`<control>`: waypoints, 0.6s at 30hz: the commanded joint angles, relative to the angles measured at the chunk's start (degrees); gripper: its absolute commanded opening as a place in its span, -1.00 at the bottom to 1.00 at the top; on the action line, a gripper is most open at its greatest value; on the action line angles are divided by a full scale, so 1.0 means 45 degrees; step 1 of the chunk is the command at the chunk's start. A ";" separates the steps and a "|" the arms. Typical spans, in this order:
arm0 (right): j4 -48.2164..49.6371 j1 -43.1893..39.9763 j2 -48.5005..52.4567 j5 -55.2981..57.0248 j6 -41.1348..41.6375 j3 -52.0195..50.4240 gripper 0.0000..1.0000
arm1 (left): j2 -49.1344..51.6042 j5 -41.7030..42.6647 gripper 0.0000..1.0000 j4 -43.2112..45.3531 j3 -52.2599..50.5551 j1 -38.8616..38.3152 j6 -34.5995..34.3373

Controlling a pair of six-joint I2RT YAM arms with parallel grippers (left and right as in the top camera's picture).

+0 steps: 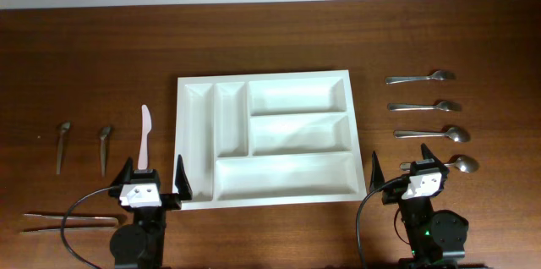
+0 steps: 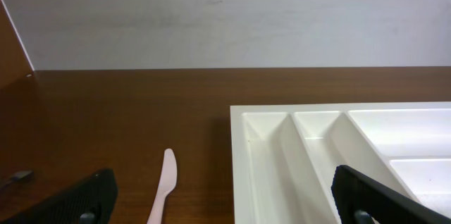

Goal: Pack container

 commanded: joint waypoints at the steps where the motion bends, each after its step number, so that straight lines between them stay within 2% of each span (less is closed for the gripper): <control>1: -0.0097 -0.0083 -0.0151 0.0136 0.0155 -0.0073 0.98 | -0.0102 -0.0092 0.98 -0.0063 -0.0029 0.0078 0.0160; 12: -0.0053 -0.0083 -0.0151 -0.0199 0.0204 -0.0073 0.98 | -0.0102 -0.0092 0.98 -0.0063 -0.0029 0.0078 0.0160; 18: -0.0049 -0.0083 -0.0151 -0.0316 0.1899 -0.0053 0.98 | -0.0102 -0.0092 0.98 -0.0063 -0.0029 0.0078 0.0160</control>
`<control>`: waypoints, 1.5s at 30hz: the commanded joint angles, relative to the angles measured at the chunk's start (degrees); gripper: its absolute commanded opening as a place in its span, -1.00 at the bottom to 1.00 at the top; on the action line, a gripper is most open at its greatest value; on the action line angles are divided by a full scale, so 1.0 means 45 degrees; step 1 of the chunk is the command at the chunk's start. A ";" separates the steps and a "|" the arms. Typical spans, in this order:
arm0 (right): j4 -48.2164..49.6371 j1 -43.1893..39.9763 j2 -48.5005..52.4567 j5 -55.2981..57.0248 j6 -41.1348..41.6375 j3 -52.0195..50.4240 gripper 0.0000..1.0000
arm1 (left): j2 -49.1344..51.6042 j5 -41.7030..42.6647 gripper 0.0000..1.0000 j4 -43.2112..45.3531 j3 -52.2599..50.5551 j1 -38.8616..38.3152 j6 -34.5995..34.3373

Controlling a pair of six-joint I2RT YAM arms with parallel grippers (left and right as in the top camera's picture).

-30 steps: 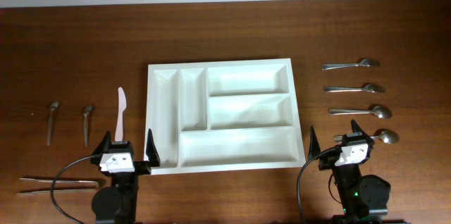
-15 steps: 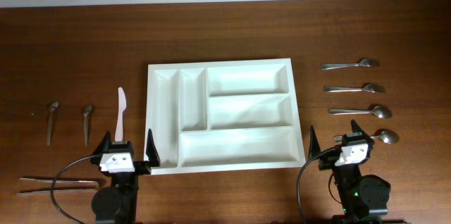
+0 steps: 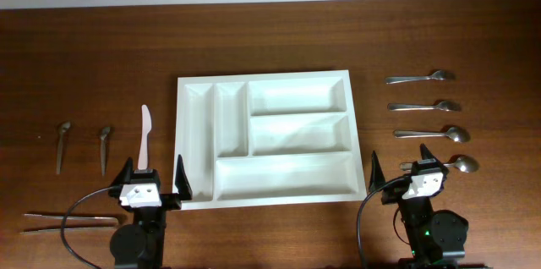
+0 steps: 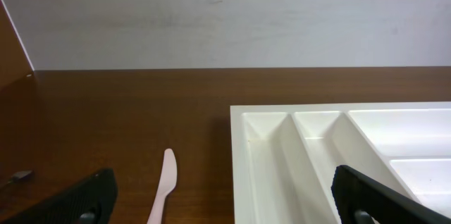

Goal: Pack container

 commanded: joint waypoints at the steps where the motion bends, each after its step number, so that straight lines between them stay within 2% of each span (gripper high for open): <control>1: -0.0068 -0.0083 -0.0151 -0.0296 0.1418 -0.0010 0.98 | -0.0102 -0.0092 0.99 -0.0063 -0.0029 0.0078 0.0160; 9: -0.0160 -0.0097 0.0131 -0.0457 0.1447 0.1413 0.98 | -0.0102 -0.0092 0.99 -0.0063 -0.0029 0.0078 0.0160; 13: -0.0282 -0.0097 0.1345 -0.0253 0.1447 0.2676 0.98 | -0.0102 -0.0092 0.98 -0.0063 -0.0029 0.0078 0.0160; 19: -0.1753 -0.0107 0.4639 -0.0097 0.1394 0.5863 0.98 | -0.0102 -0.0092 0.99 -0.0063 -0.0029 0.0078 0.0160; 25: -0.3944 -0.0733 0.8539 -0.0121 0.1394 1.0885 0.98 | -0.0102 -0.0092 0.99 -0.0063 -0.0029 0.0078 0.0160; 30: -0.6387 -0.1001 1.0914 -0.2628 0.1394 1.4989 0.98 | -0.0102 -0.0092 0.99 -0.0063 -0.0029 0.0078 0.0160; 33: -0.7640 -0.1001 1.1657 -0.3313 0.1394 1.6330 0.98 | -0.0102 -0.0092 0.98 -0.0063 -0.0029 0.0078 0.0160; 38: -0.7839 -0.1015 1.2089 -0.3045 0.1520 1.6747 0.98 | -0.0102 -0.0092 0.99 -0.0063 -0.0029 0.0078 0.0160; 40: -0.8136 -0.1039 1.2089 -0.1642 0.2487 1.6776 0.98 | -0.0102 -0.0092 0.98 -0.0063 -0.0029 0.0078 0.0160; 42: -0.9122 -0.1409 1.2089 0.1209 0.4614 1.7082 0.98 | -0.0102 -0.0092 0.98 -0.0063 -0.0029 0.0078 0.0160; 45: -1.0870 -0.2482 1.2167 0.3750 0.7519 1.7588 0.98 | -0.0102 -0.0092 0.98 -0.0063 -0.0029 0.0078 0.0160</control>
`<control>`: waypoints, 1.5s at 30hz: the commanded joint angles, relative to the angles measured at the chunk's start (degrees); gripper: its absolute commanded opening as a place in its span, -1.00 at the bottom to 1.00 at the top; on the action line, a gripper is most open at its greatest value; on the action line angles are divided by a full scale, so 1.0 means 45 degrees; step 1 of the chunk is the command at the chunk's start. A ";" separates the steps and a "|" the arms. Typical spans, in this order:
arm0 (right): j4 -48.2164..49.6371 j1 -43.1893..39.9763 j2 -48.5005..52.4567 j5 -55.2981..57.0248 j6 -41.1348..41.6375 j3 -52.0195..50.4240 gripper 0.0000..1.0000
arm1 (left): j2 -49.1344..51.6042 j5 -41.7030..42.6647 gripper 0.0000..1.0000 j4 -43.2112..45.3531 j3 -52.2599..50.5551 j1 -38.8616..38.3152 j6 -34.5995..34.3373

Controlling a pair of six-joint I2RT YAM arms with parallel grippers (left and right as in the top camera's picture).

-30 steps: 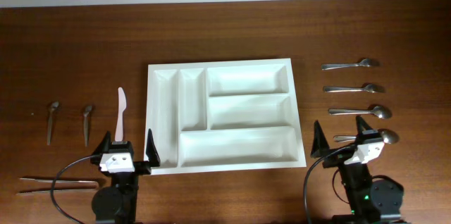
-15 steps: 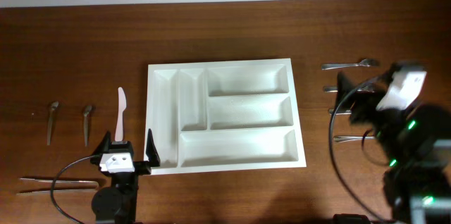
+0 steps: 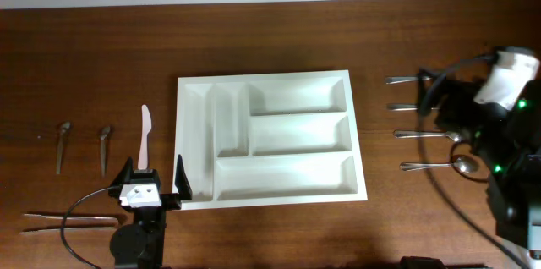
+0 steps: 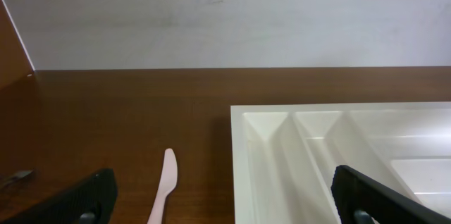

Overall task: Pack container
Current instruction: 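Move the right gripper over the silver spoons on the right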

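The white cutlery tray (image 3: 197,203) with several compartments lies mid-table; its left end (image 4: 238,153) shows in the left wrist view. A pale pink plastic knife (image 3: 145,136) (image 4: 164,189) lies left of it. Several metal spoons lie to the right: the top one (image 3: 404,79), the second (image 3: 401,106), the third (image 3: 418,134) and the lowest (image 3: 435,166). My left gripper (image 3: 154,169) (image 4: 229,210) rests open at the front edge, straddling the knife handle and the tray's corner. My right gripper (image 3: 429,91) hangs over the top two spoons and looks open.
Two small spoons (image 3: 62,140) (image 3: 104,144) lie at the far left. Thin metal tongs (image 3: 66,221) lie at the front left beside the left arm's base and cable. The right arm's body (image 3: 499,134) covers the bowls of the right-hand spoons.
My right arm has left its rest spot at the front right and now reaches over the upper spoons on the right. The left arm has not moved.
At both earlier moments the two arms sat parked at the front edge with open grippers, the tray empty and the cutlery laid out on either side. Now only the right arm has shifted, standing over the spoons.
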 commanded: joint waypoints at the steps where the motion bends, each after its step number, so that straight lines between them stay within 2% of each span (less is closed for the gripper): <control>1: -0.1501 -0.1515 0.0053 0.4075 0.4454 0.0894 0.98 | -0.0102 -0.0078 0.99 -0.0058 -0.0029 0.0078 0.0155; 3: -0.2273 -0.2798 0.0175 0.3531 0.5236 0.0971 0.98 | -0.0102 -0.0078 0.98 -0.0058 -0.0029 0.0078 0.0155; 6: -0.2875 -0.4279 0.0510 0.2307 0.5231 0.0971 0.98 | -0.0102 -0.0078 0.98 -0.0058 -0.0029 0.0078 0.0155; 10: -0.3298 -0.5304 0.1001 0.1248 0.5226 0.0971 0.98 | -0.0102 -0.0073 0.99 -0.0058 -0.0029 0.0078 0.0155; 18: -0.3847 -0.5571 0.2778 0.1554 0.5246 0.0971 0.98 | -0.0102 -0.0078 0.99 -0.0058 -0.0029 0.0078 0.0155; 23: -0.5226 -0.5571 0.4313 0.1423 0.6523 0.0971 0.98 | -0.0102 -0.0078 0.98 -0.0058 -0.0029 0.0078 0.0155; 28: -0.5435 -0.5571 0.6052 0.0015 0.6251 0.0971 0.98 | -0.0102 -0.0078 0.99 -0.0058 -0.0029 0.0078 0.0155; 33: -0.5780 -0.5571 0.7635 0.0374 0.5994 0.0971 0.98 | -0.0102 -0.0078 0.99 -0.0058 -0.0029 0.0078 0.0155; 35: -0.5809 -0.5571 0.8116 0.0432 0.6547 0.0971 0.98 | -0.0102 -0.0078 0.98 -0.0058 -0.0029 0.0078 0.0155; 41: -0.5867 -0.5571 0.8631 0.1239 1.0083 0.0758 0.98 | -0.0102 -0.0078 0.98 -0.0058 -0.0029 0.0078 0.0155; 45: -0.5931 -0.5571 0.8553 0.1690 1.0219 0.0753 0.98 | -0.0102 -0.0078 0.99 -0.0058 -0.0029 0.0078 0.0155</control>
